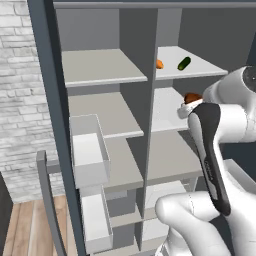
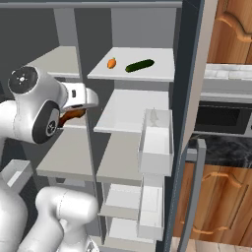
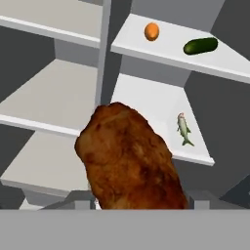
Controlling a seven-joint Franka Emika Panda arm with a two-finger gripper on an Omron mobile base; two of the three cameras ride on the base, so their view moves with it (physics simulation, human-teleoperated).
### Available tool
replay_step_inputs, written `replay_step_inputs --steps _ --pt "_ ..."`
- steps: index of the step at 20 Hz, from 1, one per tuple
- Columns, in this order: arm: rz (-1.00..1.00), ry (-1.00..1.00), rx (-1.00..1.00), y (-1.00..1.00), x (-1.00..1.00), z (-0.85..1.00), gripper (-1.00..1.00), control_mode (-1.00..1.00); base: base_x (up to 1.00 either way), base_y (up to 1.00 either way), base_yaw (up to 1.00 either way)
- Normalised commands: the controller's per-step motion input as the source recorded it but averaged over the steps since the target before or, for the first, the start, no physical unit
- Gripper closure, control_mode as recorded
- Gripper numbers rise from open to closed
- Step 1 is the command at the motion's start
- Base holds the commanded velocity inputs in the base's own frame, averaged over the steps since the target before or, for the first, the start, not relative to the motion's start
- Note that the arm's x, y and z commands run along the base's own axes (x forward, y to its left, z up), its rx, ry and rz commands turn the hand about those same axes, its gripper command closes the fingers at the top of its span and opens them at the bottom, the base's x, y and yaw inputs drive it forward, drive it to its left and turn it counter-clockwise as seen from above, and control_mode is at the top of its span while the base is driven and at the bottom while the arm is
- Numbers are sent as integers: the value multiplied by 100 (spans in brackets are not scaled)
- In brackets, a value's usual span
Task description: Gather the cucumber and carrot from the fridge and place them on a tray on the dining counter. Then gather the chicken drumstick and fish from the fridge and place them on the other tray.
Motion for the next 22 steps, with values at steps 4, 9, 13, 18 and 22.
replay_step_inputs --steps 4,9,13,18,22 --pt "-1 0 0 13 -65 36 100 -100 0 0 0" --pt "0 -2 -1 1 -7 0 100 -100 0 0 0" --pt "-8 -28 -4 0 -85 1 100 -100 0 0 0" --pt "0 0 0 0 0 0 100 100 -100 0 -15" --pt "0 0 0 0 0 0 100 100 -100 5 -18"
